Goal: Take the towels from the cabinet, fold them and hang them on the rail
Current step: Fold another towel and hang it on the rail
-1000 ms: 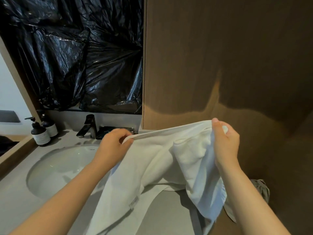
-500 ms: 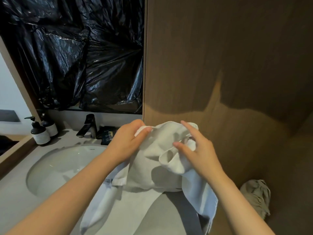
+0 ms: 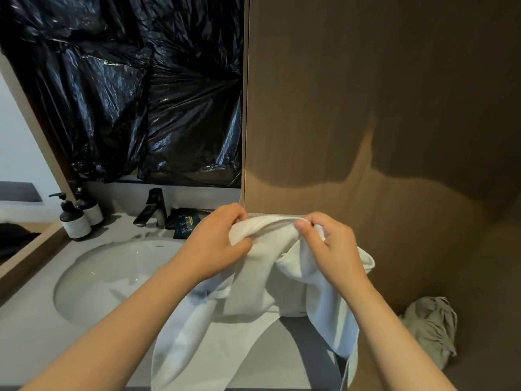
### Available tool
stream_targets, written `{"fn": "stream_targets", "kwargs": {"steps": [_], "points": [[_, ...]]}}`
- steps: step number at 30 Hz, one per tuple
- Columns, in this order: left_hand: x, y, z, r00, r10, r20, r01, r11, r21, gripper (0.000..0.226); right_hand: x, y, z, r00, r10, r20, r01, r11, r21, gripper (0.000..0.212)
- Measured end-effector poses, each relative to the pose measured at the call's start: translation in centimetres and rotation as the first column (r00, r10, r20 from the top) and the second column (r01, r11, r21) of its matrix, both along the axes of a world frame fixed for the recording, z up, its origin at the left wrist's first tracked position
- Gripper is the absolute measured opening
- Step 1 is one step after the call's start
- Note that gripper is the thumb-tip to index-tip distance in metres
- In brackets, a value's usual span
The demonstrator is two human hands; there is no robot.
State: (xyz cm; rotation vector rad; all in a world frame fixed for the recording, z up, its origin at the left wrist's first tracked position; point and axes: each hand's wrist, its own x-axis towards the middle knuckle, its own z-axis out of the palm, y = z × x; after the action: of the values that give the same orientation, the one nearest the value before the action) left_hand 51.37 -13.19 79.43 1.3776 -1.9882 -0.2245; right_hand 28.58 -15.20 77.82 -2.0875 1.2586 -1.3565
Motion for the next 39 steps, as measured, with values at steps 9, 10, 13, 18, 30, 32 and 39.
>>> {"fn": "stream_targets", "kwargs": {"steps": [9,10,13,18,30,32,39], "points": [[2.4,0.6,-1.0,0.975,0.155,-0.157,-0.155,0.988,0.017,0.017,-1.9,-1.1,2.0,0.969,-0.226,0.097,0.221,0.973,0.065,0.020],[2.2,0.6,-1.0,0.978,0.154,-0.143,-0.153,0.988,0.016,0.013,-1.9,-1.4,2.0,0.967,-0.240,0.082,0.234,0.969,0.079,0.021],[1.6,0.8,-1.4,0.964,0.172,-0.203,-0.163,0.985,0.057,0.018,-1.9,-2.2,1.4,0.961,-0.273,0.041,0.262,0.949,0.173,0.021],[0.5,0.5,-2.2,0.854,0.350,-0.385,-0.290,0.934,0.206,0.024,-0.9,-1.0,-0.1,0.889,-0.371,0.269,0.265,0.895,0.360,0.011],[-1.9,3.1,-4.7,0.070,0.461,-0.885,0.300,0.836,0.459,0.027,1.5,4.8,-2.3,0.846,-0.211,0.489,-0.102,0.837,0.538,0.024],[-2.2,3.9,-5.5,0.024,0.465,-0.885,0.262,0.851,0.454,0.028,1.5,5.2,-2.2,0.830,-0.176,0.530,-0.181,0.813,0.553,0.023],[-2.3,4.8,-5.9,0.148,0.435,-0.888,0.102,0.886,0.451,0.020,0.6,5.6,-2.7,0.902,0.087,0.423,-0.350,0.720,0.599,0.039]]}}
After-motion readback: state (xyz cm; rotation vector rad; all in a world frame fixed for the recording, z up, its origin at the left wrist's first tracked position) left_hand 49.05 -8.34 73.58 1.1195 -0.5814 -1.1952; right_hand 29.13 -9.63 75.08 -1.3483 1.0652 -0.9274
